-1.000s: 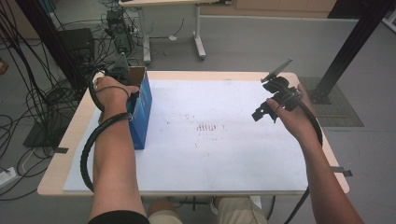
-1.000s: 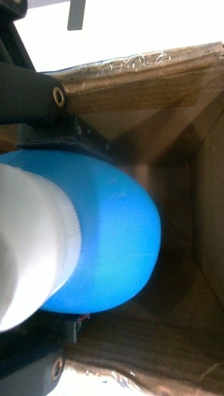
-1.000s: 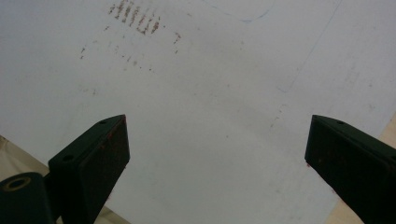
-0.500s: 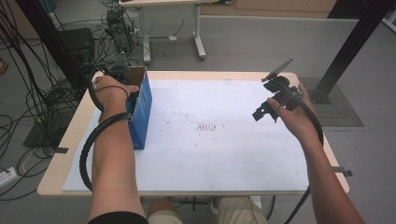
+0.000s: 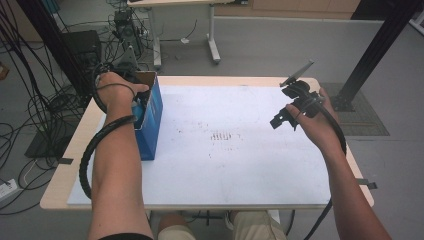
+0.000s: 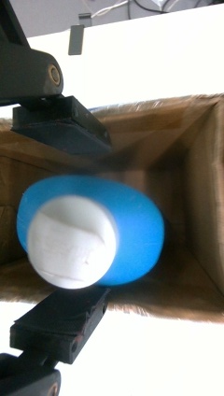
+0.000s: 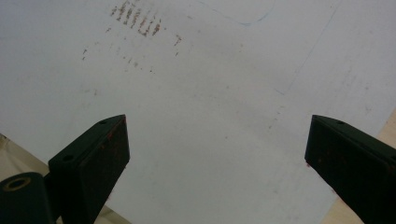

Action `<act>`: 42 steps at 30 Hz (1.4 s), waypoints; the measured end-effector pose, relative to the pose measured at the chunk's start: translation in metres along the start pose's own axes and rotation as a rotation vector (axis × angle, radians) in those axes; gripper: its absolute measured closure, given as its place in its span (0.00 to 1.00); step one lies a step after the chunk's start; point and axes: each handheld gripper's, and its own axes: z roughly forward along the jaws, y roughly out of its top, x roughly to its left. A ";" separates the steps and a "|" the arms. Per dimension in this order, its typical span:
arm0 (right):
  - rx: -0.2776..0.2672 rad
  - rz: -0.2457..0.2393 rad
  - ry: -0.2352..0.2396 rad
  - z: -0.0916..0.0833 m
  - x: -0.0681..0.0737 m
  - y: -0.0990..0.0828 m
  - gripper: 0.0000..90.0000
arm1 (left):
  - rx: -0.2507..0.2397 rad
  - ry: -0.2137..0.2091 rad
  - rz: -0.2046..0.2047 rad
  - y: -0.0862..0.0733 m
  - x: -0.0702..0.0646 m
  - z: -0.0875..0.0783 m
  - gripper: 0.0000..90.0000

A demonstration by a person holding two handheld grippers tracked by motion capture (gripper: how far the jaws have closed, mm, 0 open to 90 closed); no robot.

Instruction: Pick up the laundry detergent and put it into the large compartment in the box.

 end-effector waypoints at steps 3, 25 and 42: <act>0.004 0.003 0.002 0.001 -0.001 0.000 0.07 | -0.010 0.003 0.011 -0.002 -0.002 -0.013 0.27; 0.038 0.020 -0.034 0.002 -0.005 0.018 0.07 | -0.068 -0.007 0.408 -0.017 -0.065 -0.070 0.21; 0.054 0.059 -0.049 0.003 -0.014 0.028 0.07 | -0.060 0.024 0.878 -0.034 -0.141 -0.078 0.18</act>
